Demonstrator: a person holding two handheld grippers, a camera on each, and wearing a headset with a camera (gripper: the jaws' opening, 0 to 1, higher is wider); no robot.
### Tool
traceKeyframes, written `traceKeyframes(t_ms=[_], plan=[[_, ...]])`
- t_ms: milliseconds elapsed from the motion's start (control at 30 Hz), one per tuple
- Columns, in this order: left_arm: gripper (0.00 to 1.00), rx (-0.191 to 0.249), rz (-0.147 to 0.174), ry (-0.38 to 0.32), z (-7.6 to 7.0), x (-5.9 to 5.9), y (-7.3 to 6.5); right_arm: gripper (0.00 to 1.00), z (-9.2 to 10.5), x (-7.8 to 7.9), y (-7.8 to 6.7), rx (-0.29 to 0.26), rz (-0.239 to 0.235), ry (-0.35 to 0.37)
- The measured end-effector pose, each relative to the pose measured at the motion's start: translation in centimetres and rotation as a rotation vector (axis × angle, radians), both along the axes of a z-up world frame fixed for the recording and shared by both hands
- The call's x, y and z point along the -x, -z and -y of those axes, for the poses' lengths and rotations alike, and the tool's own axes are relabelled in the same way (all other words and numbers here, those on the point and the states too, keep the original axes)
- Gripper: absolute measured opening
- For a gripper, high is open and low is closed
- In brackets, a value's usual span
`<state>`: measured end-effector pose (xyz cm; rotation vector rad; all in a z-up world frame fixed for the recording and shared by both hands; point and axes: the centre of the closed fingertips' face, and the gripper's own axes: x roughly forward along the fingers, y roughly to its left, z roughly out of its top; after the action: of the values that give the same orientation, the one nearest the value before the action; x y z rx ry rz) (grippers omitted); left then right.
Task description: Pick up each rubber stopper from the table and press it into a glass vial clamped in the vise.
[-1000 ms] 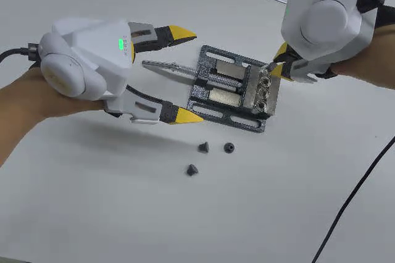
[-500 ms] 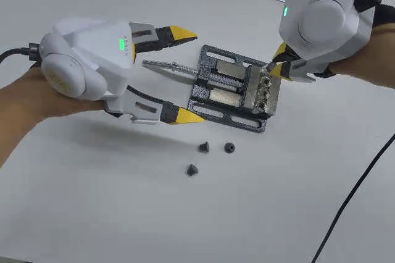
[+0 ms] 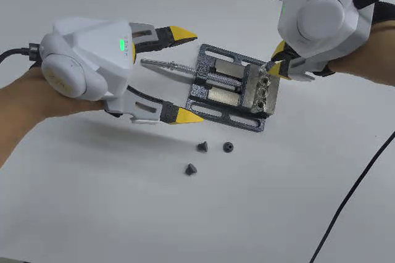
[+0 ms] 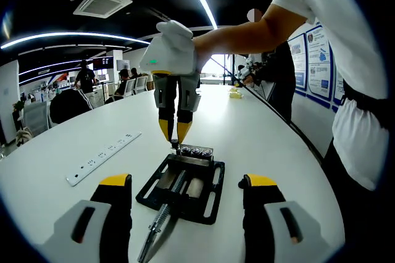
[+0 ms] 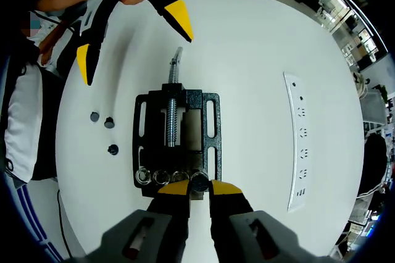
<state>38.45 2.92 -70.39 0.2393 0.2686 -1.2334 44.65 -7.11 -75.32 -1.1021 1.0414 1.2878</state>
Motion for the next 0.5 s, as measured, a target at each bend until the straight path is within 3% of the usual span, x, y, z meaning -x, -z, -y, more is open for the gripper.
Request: traceKeyframes(t_ms=[500], plan=[[0.71,0.0,-0.002,0.0,-0.06,-0.08,0.07,0.12,-0.09,0.12,-0.07,-0.007,-0.01,-0.004]])
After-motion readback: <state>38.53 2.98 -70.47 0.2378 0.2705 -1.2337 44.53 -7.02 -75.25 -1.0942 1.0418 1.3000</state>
